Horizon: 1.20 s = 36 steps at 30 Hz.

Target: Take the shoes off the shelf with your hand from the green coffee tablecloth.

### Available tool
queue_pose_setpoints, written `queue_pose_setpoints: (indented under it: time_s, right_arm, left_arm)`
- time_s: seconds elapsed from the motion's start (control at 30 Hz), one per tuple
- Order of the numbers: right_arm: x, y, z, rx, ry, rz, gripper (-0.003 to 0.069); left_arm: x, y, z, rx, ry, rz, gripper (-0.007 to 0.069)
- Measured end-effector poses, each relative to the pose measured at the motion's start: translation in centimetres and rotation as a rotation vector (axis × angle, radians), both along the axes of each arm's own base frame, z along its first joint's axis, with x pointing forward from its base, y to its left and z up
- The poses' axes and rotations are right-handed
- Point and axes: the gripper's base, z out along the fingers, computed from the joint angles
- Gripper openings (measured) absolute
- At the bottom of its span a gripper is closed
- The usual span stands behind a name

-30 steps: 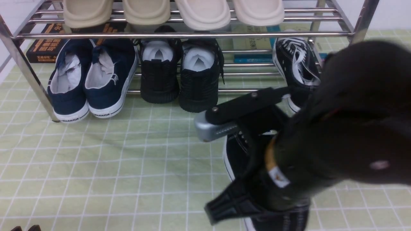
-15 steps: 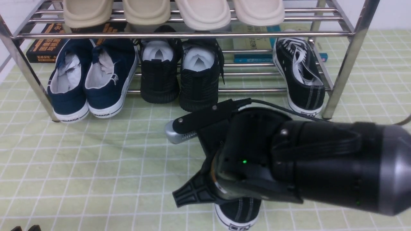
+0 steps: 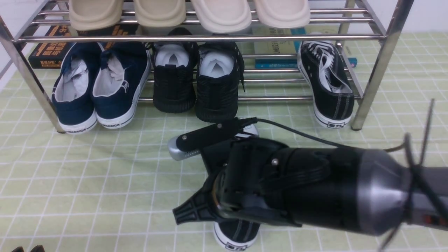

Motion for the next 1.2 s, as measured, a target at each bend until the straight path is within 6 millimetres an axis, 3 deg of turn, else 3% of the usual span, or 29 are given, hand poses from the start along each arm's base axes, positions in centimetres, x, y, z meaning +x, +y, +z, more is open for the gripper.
queue_pose_setpoints:
  time_s: [0.27, 0.47, 0.57, 0.6, 0.67, 0.7, 0.73, 0.77, 0.8, 0.87, 0.9, 0.97, 1.0, 1.07, 1.2]
  right_arm:
    - [0.5, 0.7, -1.7, 0.018, 0.007, -0.023, 0.0062]
    - [0.6, 0.7, -1.3, 0.058, 0.014, -0.068, 0.0248]
    - [0.3, 0.5, 0.1, 0.061, 0.021, -0.064, 0.0351]
    - [0.3, 0.4, 0.3, 0.053, 0.019, -0.058, 0.0356]
    - [0.1, -0.2, 3.2, 0.018, -0.025, 0.013, 0.0384]
    - [0.1, -0.6, 4.7, -0.002, -0.046, 0.041, 0.0382]
    - [0.0, -0.8, 4.8, -0.005, -0.044, 0.037, 0.0381]
    - [0.2, -1.8, 7.4, -0.047, -0.066, 0.07, 0.036]
    - [0.1, -2.1, 7.9, -0.046, -0.07, 0.072, 0.0356]
    - [1.1, -4.6, 11.4, -0.113, -0.063, 0.058, 0.0282]
    - [1.2, -4.9, 11.7, -0.114, -0.062, 0.054, 0.0275]
    - [3.1, -7.6, 13.6, -0.142, -0.041, 0.001, 0.0181]
    - [3.5, -8.0, 13.8, -0.142, -0.043, -0.006, 0.0174]
    - [5.6, -10.2, 14.1, -0.149, -0.027, -0.059, 0.0089]
    - [9.5, -13.6, 13.0, -0.135, 0.013, -0.163, -0.0003]
  left_arm:
    - [0.0, 0.0, 0.0, 0.001, 0.0, 0.0, 0.0242]
    - [0.0, 0.0, 0.0, 0.001, 0.0, 0.0, 0.0242]
    - [0.0, 0.0, 0.0, 0.003, -0.001, 0.0, 0.0242]
    - [0.0, 0.0, 0.0, 0.004, -0.001, 0.0, 0.0242]
    - [0.0, 0.0, 0.0, 0.007, -0.001, 0.001, 0.0242]
    - [0.0, 0.0, 0.0, 0.008, -0.001, 0.001, 0.0242]
    - [0.0, 0.0, 0.0, 0.008, -0.001, 0.001, 0.0242]
    - [0.0, 0.0, 0.0, 0.009, -0.001, 0.001, 0.0242]
    - [0.0, 0.0, 0.0, 0.009, -0.001, 0.001, 0.0242]
    - [0.0, 0.0, 0.0, 0.012, -0.001, 0.001, 0.0242]
    - [0.0, 0.0, 0.0, 0.012, -0.001, 0.001, 0.0242]
    - [0.0, 0.0, 0.0, 0.013, -0.001, 0.001, 0.0242]
    - [0.0, 0.0, 0.0, 0.013, -0.001, 0.001, 0.0242]
    - [0.0, 0.1, 0.0, 0.016, -0.001, 0.001, 0.0242]
    - [0.0, 0.1, 0.0, 0.019, -0.002, 0.002, 0.0242]
